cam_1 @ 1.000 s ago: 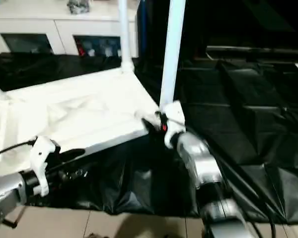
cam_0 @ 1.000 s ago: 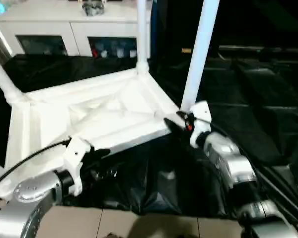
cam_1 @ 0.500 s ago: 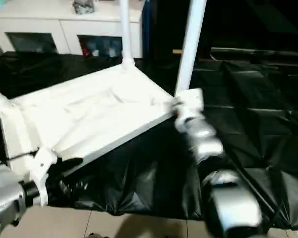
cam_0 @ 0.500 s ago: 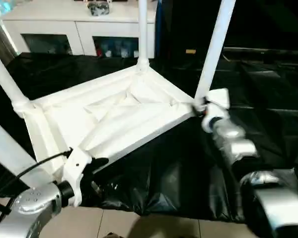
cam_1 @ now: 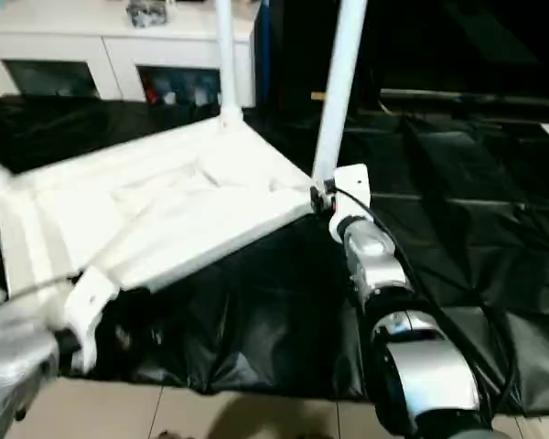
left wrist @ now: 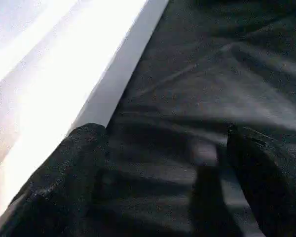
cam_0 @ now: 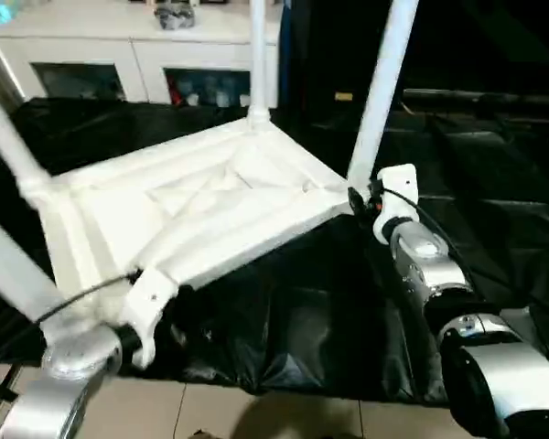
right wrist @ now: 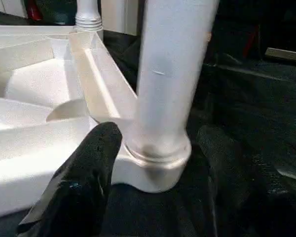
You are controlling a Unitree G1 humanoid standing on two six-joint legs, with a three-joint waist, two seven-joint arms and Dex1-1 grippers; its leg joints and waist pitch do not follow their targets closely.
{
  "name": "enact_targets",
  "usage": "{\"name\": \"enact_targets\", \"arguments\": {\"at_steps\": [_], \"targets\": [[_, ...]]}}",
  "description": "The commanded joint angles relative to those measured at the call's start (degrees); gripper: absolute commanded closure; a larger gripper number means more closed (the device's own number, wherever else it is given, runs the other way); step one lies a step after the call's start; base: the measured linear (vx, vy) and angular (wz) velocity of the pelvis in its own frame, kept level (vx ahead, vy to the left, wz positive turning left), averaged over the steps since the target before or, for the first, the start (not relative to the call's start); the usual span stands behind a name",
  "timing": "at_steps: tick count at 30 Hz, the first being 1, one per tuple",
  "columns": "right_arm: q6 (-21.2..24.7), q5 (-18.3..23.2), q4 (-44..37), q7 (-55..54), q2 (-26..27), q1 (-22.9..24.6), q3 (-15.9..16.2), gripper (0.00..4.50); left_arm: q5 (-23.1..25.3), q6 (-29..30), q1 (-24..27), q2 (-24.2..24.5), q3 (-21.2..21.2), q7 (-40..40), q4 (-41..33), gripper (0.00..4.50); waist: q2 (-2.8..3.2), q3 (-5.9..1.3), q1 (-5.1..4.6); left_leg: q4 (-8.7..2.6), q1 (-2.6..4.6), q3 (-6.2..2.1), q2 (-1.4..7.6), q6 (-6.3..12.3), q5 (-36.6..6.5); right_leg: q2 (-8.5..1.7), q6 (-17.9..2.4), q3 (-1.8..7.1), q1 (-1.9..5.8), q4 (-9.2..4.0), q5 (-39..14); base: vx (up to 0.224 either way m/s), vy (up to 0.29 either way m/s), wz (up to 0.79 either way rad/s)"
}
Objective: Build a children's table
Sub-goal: Rotate table base
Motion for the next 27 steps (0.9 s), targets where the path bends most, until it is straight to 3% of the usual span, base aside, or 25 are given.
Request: {"name": "enact_targets", "arguments": {"at_steps": [1,2,4,6,10,11,12,14,15,16,17,21,22,23,25,26,27], "targets": [[-0.5,1.2,-5.1,5.6,-0.6,2.7,0.2,1.53,2.1,-1.8,-3.8,-0.2,0.6,3.0,2.8,0.08,0.70,-3.12,-0.34,-4.20,1.56,-0.31,0.19,-1.21,-27.3,-1.47,-6.1,1.11,1.56,-5.51,-29.8,0.000,0.000,0.00],[0.2,2.2,-10.2,11.2,-0.7,5.8,1.4,1.53,2.0,-2.7,-5.8,-1.3,1.2,4.3,3.6,0.08,0.63,-3.17,-0.02,-4.02,2.05,-0.20,0.29,-0.90,-27.9,-1.50,-5.5,1.26,1.14,-5.89,-30.2,0.000,0.000,0.00],[0.6,2.6,-13.4,13.8,-1.0,7.9,2.2,1.53,1.1,-2.9,-6.2,-2.1,1.8,4.7,3.0,0.08,0.64,-3.16,-0.14,-4.34,1.40,-0.51,0.33,-0.82,-27.3,-1.58,-5.6,1.05,1.85,-5.81,-30.1,0.000,0.000,0.00],[2.7,4.4,-22.1,18.8,-1.9,13.3,4.4,1.53,-2.4,-3.0,-5.4,-4.2,3.6,4.3,0.3,0.08,0.66,-3.16,-0.05,-4.42,1.38,-0.67,0.49,-0.73,-27.6,-1.67,-6.4,1.07,1.83,-5.77,-29.8,0.000,0.000,0.00],[5.8,5.8,-30.4,21.9,-2.9,18.6,6.8,1.53,-8.6,-1.6,-1.4,-5.6,6.6,1.8,-4.2,0.08,0.51,-3.16,-0.21,-4.49,1.01,-0.77,0.42,-0.50,-27.7,-1.74,-6.3,0.98,1.99,-5.74,-30.8,0.000,0.000,0.00],[7.5,6.6,-34.5,23.4,-3.4,21.3,8.4,1.53,-12.1,-0.1,2.5,-4.1,8.0,-1.7,-7.3,0.08,0.19,-3.07,-0.36,-4.59,0.44,-0.79,0.48,-0.14,-26.8,-1.87,-6.1,1.13,2.16,-5.58,-30.6,0.000,0.000,0.00],[8.0,6.8,-35.5,23.9,-3.5,22.0,8.8,1.53,-12.9,0.4,3.5,-3.4,8.3,-2.7,-8.0,0.08,0.26,-2.96,-0.52,-4.76,0.45,-0.85,0.57,0.17,-27.6,-1.75,-5.7,1.14,1.83,-5.67,-32.0,0.000,0.000,0.00],[9.1,6.8,-37.5,24.8,-3.6,23.4,9.1,1.53,-14.2,1.4,5.2,-1.9,9.2,-4.6,-8.7,0.08,0.41,-3.11,-0.63,-4.26,1.35,-0.66,0.28,0.16,-28.6,-1.46,-5.3,1.16,1.05,-6.21,-33.3,0.000,0.000,0.00],[10.4,6.7,-39.5,25.8,-3.6,24.5,9.2,1.53,-15.8,2.5,6.5,-0.4,10.2,-6.7,-9.3,0.08,-0.15,-3.11,-0.61,-4.29,1.23,-0.64,0.33,0.32,-28.3,-1.44,-5.4,1.19,1.05,-6.22,-33.2,0.000,0.000,0.00],[11.4,6.8,-41.2,26.7,-3.6,25.6,9.4,1.53,-17.2,3.4,7.8,1.0,11.2,-8.7,-9.9,0.08,0.34,-2.88,-0.33,-4.53,1.17,-0.79,0.41,0.25,-28.1,-1.58,-5.3,1.27,1.15,-6.09,-33.6,0.000,0.000,0.00],[12.0,6.9,-42.5,27.5,-3.6,26.5,9.9,1.53,-19.5,5.1,9.1,2.9,13.8,-11.2,-10.0,0.08,0.09,-2.71,-0.47,-4.69,1.07,-0.86,0.49,0.07,-29.0,-1.55,-5.0,1.24,1.11,-6.12,-34.4,0.000,0.000,0.00],[14.9,7.6,-46.5,28.3,-4.3,28.4,11.6,1.53,-23.7,7.9,12.6,9.2,21.1,-16.3,-9.2,0.08,0.20,-2.48,-0.49,-4.90,1.47,-1.09,0.47,-0.70,-31.0,-1.40,-4.2,1.17,0.84,-6.31,-35.9,0.000,0.000,0.00],[14.9,7.6,-46.5,28.3,-4.3,28.4,11.6,1.53,-23.7,7.9,12.6,9.2,21.1,-16.3,-9.2,0.08,0.33,-2.43,-0.36,-4.84,1.64,-1.08,0.39,-0.77,-31.2,-1.43,-4.1,1.22,0.67,-6.35,-36.2,0.000,0.000,0.00],[15.6,7.8,-47.2,29.0,-4.7,28.8,12.4,1.53,-25.1,10.9,14.7,13.4,24.4,-19.1,-8.4,0.08,0.46,-2.20,-0.55,-4.95,1.89,-1.23,0.41,-1.23,-33.3,-1.34,-3.7,1.07,0.47,-6.50,-37.3,0.000,0.000,0.00],[15.7,7.7,-47.3,29.2,-4.8,28.8,12.6,1.53,-25.3,11.8,15.3,14.7,25.3,-20.0,-8.0,0.08,0.62,-2.07,-0.50,-5.11,2.15,-1.37,0.42,-1.48,-34.9,-1.34,-3.1,1.05,0.29,-6.70,-38.4,0.000,0.000,0.00],[16.9,7.6,-48.4,30.1,-4.9,29.4,12.7,1.53,-25.6,13.7,17.3,19.1,28.9,-23.4,-5.5,0.08,0.65,-1.96,-0.37,-5.18,2.43,-1.43,0.41,-1.69,-35.7,-1.33,-2.7,0.97,0.21,-6.97,-39.0,0.000,0.000,0.00],[16.9,7.6,-48.4,30.1,-4.9,29.4,12.7,1.53,-25.6,13.7,17.3,19.1,28.9,-23.4,-5.5,0.08,0.70,-1.97,-0.33,-5.17,2.51,-1.41,0.36,-1.70,-35.9,-1.36,-2.6,1.02,0.14,-6.99,-39.2,0.000,0.000,0.00]]}}
